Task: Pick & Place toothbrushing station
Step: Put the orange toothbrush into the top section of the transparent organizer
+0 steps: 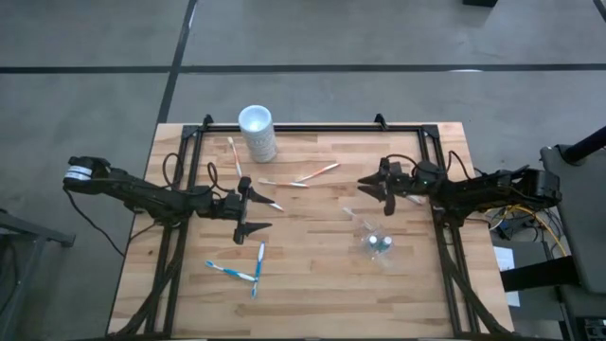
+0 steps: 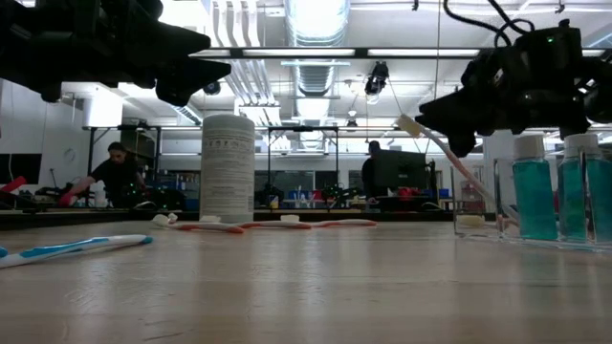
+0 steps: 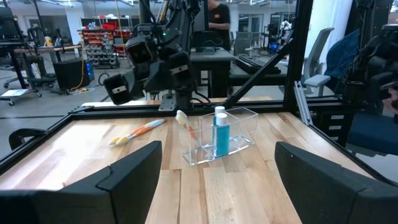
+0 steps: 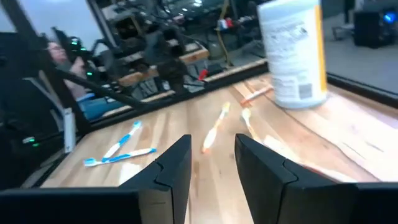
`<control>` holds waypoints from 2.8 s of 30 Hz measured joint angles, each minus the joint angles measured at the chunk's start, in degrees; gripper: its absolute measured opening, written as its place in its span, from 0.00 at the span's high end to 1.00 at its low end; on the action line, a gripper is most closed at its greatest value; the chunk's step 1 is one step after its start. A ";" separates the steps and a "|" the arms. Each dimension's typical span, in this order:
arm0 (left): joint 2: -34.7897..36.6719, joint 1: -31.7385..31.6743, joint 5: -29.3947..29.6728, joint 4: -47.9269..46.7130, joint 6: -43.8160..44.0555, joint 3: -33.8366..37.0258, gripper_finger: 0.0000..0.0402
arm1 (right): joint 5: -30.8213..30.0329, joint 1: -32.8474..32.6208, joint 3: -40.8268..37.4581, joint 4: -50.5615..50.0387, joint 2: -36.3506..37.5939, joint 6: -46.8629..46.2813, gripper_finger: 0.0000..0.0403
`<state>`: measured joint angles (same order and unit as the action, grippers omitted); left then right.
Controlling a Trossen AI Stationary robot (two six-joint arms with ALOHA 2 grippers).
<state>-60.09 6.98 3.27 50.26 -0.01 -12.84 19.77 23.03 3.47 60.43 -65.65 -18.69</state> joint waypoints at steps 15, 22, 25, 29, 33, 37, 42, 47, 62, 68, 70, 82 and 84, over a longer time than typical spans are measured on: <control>0.00 0.00 -0.01 0.00 0.00 0.01 0.21 | -4.98 0.02 5.78 -15.35 0.00 -0.21 0.66; 0.01 -0.01 0.00 0.02 0.00 0.00 0.21 | -6.34 0.02 13.06 -27.69 0.38 -0.38 0.66; 0.00 -0.02 0.00 0.02 0.00 0.02 0.21 | -8.02 0.06 17.69 -38.19 1.42 -0.21 0.66; 0.01 -0.02 -0.01 0.00 0.01 0.00 0.21 | -9.18 0.01 26.05 -58.71 2.52 2.11 0.66; 0.02 -0.02 0.02 0.00 0.00 0.00 0.21 | -14.73 0.02 35.31 -78.01 2.57 1.83 0.66; 0.02 0.00 0.01 0.02 0.00 0.00 0.21 | -21.10 0.26 44.47 -94.86 1.76 -0.63 0.66; 0.02 -0.02 0.02 0.00 0.00 0.00 0.21 | -24.75 1.40 52.53 -108.60 0.21 -0.46 0.66; 0.02 -0.02 -0.01 0.00 0.02 0.02 0.21 | -24.89 4.02 57.23 -115.29 -1.83 2.32 0.66; 0.00 -0.01 0.00 0.00 0.00 0.00 0.21 | -18.35 10.94 61.12 -123.46 -18.62 16.20 0.66; 0.02 0.00 0.01 0.00 0.00 0.02 0.21 | -18.21 11.58 59.73 -123.33 -24.12 19.55 0.66; 0.02 -0.02 0.00 0.00 0.00 0.00 0.21 | -18.25 11.82 58.94 -122.89 -25.04 20.34 0.66; 0.02 0.00 0.00 0.00 0.00 0.00 0.21 | -18.69 16.33 52.05 -116.44 -25.59 20.84 0.66; 0.02 -0.02 0.02 0.00 0.00 0.00 0.21 | -18.69 17.14 51.11 -115.30 -25.59 20.80 0.66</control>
<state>-60.07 6.96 3.29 50.26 -0.01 -12.84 1.08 40.16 54.59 -54.87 -91.24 2.11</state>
